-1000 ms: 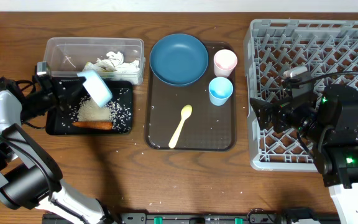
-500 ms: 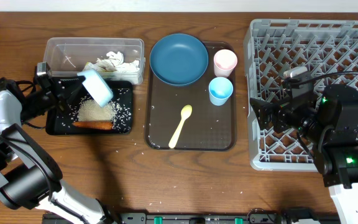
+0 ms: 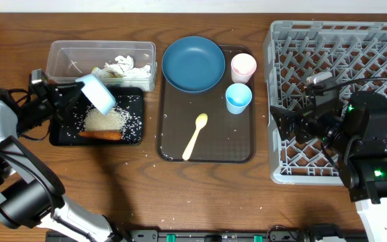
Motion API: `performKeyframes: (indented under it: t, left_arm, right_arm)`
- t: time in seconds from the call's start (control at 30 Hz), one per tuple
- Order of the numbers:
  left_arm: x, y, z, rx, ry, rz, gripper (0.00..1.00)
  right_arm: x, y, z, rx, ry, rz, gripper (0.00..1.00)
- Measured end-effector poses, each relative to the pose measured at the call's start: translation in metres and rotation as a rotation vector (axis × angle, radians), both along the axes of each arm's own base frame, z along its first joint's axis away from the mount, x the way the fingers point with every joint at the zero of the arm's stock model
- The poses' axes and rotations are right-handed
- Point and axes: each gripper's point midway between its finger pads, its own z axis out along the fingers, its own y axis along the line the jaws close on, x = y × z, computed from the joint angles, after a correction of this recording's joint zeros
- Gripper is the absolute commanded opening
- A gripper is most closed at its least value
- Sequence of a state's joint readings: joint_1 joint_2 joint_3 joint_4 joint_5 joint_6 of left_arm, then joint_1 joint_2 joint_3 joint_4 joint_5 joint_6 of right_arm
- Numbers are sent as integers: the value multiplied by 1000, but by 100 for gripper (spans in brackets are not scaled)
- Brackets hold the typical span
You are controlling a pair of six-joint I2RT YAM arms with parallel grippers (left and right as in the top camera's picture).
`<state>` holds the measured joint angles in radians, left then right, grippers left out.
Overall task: Sort waste into correct bins and load items into the dishwasher rack
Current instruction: 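Tilt the rice bowl with the left gripper to pour rice onto the black tray, then carry the emptied bowl with the left gripper back onto the brown tray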
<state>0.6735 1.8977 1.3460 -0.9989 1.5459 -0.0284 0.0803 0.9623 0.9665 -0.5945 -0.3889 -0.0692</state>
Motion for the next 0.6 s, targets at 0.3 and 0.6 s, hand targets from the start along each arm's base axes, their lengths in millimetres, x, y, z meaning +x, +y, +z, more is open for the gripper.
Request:
performKeyframes:
  t: [0.3,0.6]
  left_arm:
    - [1,0,-1,9,-6,-2,7]
    - [-5,-7,-4,1,37,-14,6]
  right_arm:
    - [0,0,0,0,0,0,99]
    - [2,0,2,1,-12,0,99]
